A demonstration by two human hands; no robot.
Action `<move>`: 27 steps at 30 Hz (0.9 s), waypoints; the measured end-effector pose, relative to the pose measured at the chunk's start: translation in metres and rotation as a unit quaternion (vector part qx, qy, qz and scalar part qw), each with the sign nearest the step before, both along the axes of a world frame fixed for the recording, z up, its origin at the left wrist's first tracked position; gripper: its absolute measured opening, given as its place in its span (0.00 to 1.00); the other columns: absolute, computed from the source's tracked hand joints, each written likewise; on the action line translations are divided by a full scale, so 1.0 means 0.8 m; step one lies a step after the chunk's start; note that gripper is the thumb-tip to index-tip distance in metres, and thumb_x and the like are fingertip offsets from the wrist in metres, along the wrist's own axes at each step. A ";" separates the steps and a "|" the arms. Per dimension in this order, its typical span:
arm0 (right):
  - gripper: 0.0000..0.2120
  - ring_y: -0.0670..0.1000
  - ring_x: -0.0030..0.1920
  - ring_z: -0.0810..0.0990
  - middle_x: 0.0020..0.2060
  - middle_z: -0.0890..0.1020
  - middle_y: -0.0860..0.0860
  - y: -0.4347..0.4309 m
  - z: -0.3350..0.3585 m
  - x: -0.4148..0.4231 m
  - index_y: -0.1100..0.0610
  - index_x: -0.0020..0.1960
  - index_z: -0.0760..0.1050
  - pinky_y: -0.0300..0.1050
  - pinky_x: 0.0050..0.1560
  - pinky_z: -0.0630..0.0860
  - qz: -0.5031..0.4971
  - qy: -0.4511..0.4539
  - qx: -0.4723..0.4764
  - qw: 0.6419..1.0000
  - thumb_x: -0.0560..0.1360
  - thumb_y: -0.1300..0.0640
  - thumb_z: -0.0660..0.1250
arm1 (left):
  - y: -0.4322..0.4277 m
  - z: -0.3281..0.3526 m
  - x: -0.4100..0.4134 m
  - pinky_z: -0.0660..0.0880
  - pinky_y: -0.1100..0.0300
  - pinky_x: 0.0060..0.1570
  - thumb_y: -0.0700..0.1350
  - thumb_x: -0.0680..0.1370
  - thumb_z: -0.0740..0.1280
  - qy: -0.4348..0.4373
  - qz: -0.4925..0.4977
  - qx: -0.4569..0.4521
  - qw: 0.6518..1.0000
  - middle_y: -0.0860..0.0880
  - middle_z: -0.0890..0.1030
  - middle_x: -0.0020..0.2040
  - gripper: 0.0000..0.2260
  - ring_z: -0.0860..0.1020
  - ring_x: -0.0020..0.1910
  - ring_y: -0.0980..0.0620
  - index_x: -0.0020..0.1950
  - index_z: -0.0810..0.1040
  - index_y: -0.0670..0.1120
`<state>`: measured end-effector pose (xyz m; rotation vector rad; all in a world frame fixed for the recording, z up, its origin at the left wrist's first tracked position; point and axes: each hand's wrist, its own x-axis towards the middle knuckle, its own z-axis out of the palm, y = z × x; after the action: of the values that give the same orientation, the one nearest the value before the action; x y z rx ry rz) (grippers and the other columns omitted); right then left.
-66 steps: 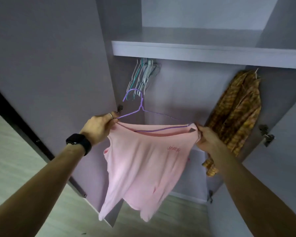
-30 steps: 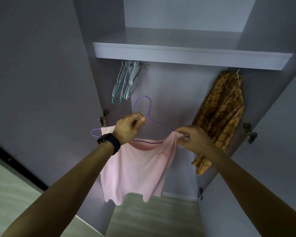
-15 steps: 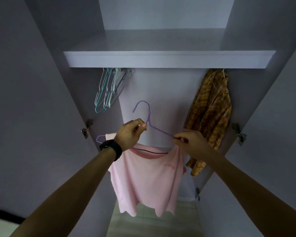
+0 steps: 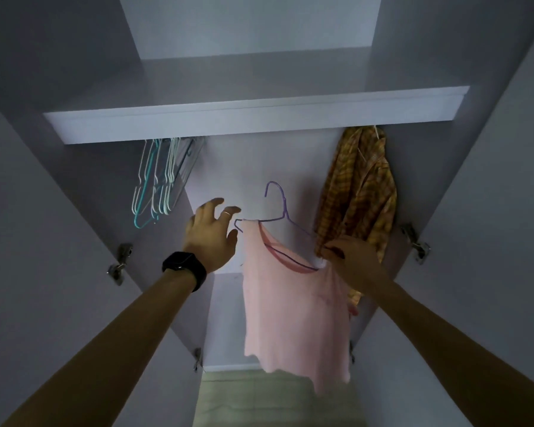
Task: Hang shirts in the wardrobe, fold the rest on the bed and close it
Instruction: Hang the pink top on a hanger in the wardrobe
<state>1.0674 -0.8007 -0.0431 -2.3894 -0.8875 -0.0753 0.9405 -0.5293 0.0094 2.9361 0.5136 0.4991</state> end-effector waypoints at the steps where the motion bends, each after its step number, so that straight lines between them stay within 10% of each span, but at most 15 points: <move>1: 0.10 0.52 0.42 0.79 0.43 0.84 0.56 0.003 0.003 0.002 0.62 0.50 0.83 0.39 0.41 0.71 -0.017 -0.002 -0.001 1.000 0.81 0.56 0.66 | 0.002 0.010 0.007 0.62 0.41 0.71 0.45 0.78 0.68 -0.036 -0.016 0.028 0.999 0.41 0.62 0.78 0.23 0.62 0.75 0.39 0.74 0.70 0.49; 6: 0.09 0.51 0.38 0.77 0.38 0.81 0.49 0.018 0.015 0.005 0.57 0.45 0.81 0.27 0.35 0.66 -0.108 -0.018 0.009 0.994 0.81 0.59 0.65 | 0.012 0.063 0.055 0.48 0.34 0.74 0.48 0.78 0.66 -0.167 -0.108 0.165 0.966 0.41 0.51 0.81 0.32 0.51 0.80 0.38 0.81 0.57 0.51; 14: 0.10 0.58 0.48 0.82 0.50 0.85 0.56 0.039 0.031 0.057 0.58 0.55 0.83 0.46 0.43 0.74 -0.224 -0.041 0.013 0.974 0.81 0.55 0.65 | 0.021 0.089 0.162 0.40 0.33 0.74 0.60 0.82 0.51 -0.210 -0.088 0.206 0.952 0.46 0.43 0.82 0.32 0.43 0.81 0.44 0.82 0.42 0.52; 27: 0.11 0.63 0.51 0.82 0.48 0.85 0.59 0.057 -0.015 0.184 0.56 0.51 0.83 0.50 0.50 0.77 -0.325 -0.080 0.019 0.942 0.80 0.51 0.64 | 0.047 0.049 0.228 0.33 0.37 0.72 0.61 0.82 0.48 -0.401 -0.069 0.300 0.863 0.45 0.45 0.82 0.30 0.45 0.81 0.44 0.82 0.45 0.53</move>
<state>1.2149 -0.7553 -0.0549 -2.5643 -0.1222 -0.5410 1.1226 -0.4919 0.0483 2.8070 0.0202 2.0264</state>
